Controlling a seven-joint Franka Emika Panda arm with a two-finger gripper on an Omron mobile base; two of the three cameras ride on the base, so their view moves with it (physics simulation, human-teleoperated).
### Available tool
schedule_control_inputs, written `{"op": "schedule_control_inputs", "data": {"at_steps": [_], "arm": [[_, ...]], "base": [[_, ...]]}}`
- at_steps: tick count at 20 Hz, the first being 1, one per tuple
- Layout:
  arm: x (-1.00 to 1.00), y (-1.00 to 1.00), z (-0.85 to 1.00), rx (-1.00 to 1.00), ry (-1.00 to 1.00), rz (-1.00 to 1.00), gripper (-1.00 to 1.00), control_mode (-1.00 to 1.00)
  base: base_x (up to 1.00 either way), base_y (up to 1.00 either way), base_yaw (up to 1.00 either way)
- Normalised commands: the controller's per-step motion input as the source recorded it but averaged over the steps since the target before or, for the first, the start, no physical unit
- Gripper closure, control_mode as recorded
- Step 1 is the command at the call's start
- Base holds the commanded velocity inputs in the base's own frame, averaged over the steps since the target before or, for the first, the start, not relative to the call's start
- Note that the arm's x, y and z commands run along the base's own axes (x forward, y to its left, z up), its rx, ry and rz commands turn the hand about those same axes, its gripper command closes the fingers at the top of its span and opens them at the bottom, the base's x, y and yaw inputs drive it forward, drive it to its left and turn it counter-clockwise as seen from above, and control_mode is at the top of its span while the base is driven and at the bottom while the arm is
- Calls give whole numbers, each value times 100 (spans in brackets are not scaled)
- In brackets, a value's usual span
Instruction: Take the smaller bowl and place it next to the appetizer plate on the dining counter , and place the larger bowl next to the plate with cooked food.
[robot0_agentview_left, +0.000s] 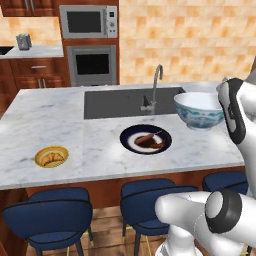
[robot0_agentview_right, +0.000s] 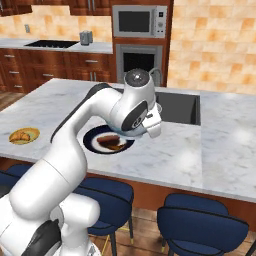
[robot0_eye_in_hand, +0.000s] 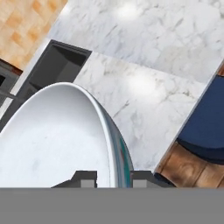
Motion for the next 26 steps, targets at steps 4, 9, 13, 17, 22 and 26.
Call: {"op": "schedule_control_inputs", "data": {"at_steps": [4, 9, 13, 17, 22, 26], "arm": [[12, 0, -32, -2, -2, 0, 100, -100], [0, -9, -34, -4, -1, 0, 100, -100], [6, -20, -28, -3, -2, 0, 100, -100], [20, -23, -27, -2, -3, 0, 100, -100], [42, -13, -18, 0, 0, 0, 100, -100], [47, -8, -19, 0, 0, 0, 100, -100]], "base": [[0, 0, 0], [0, 0, 0], [0, 0, 0], [0, 0, 0], [0, 0, 0], [0, 0, 0]]}}
